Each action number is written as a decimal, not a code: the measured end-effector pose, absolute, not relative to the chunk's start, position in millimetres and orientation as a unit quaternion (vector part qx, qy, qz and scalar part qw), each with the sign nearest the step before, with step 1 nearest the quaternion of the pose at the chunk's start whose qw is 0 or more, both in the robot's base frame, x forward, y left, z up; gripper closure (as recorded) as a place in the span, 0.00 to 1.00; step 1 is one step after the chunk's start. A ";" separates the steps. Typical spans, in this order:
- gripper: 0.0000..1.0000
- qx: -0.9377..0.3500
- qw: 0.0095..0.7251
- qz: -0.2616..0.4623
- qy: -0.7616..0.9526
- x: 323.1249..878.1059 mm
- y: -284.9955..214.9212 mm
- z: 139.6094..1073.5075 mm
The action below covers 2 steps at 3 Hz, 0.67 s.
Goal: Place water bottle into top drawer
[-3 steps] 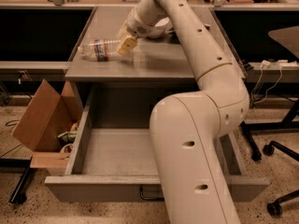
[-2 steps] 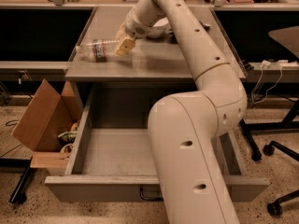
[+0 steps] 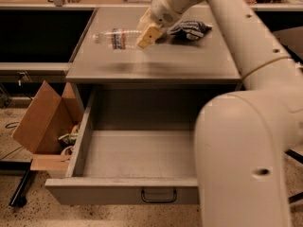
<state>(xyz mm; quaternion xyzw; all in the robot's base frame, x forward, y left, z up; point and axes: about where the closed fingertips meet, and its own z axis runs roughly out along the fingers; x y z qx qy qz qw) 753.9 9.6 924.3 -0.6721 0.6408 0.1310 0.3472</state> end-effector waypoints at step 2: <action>1.00 -0.618 0.375 0.122 0.680 692.2 -59.1 963.9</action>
Offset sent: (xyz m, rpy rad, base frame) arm -0.0355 -0.0434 0.0460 0.0575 -0.0339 -0.0968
